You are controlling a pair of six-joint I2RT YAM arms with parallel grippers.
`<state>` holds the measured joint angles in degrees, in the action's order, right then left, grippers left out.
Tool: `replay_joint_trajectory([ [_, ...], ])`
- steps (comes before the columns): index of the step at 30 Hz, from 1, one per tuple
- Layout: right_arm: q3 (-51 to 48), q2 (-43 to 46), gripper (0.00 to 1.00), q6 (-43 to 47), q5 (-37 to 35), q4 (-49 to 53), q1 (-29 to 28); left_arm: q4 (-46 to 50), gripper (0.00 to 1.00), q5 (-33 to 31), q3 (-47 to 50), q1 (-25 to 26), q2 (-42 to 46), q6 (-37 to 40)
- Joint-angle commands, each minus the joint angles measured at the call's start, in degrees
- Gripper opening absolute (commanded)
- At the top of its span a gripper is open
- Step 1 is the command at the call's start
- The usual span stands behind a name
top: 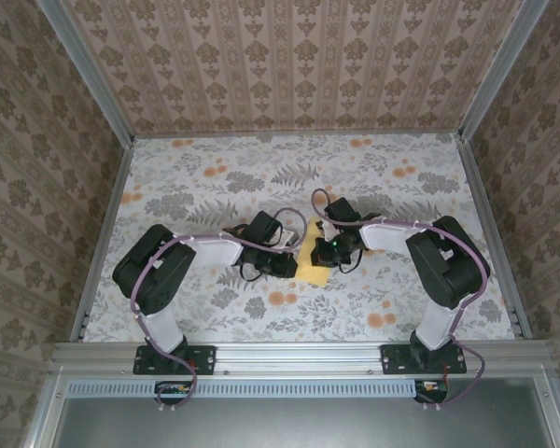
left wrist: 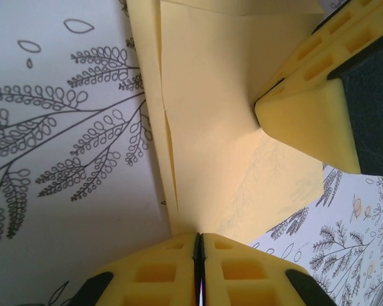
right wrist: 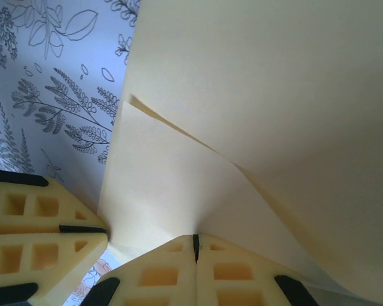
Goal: Fold a paper plane with a square sheet of paper (fold left side to right side)
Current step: Fold the triangle a second time at the center of the table.
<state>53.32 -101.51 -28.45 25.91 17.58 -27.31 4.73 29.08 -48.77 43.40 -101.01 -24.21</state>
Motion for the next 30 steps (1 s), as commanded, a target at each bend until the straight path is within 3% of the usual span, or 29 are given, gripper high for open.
replay_joint_trajectory([
  [1,-0.1,1.2,0.00,1.7,-4.9,5.4,1.9,4.9,0.10,-4.7,2.4,-0.3,-1.8,0.8],
  [21,0.8,1.4,0.00,6.5,-8.1,11.2,9.6,5.1,0.09,-4.7,2.1,-0.2,-1.8,1.0],
  [30,2.9,4.1,0.00,7.2,-8.7,14.9,10.1,4.7,0.09,-4.6,2.1,0.0,-1.2,1.1],
])
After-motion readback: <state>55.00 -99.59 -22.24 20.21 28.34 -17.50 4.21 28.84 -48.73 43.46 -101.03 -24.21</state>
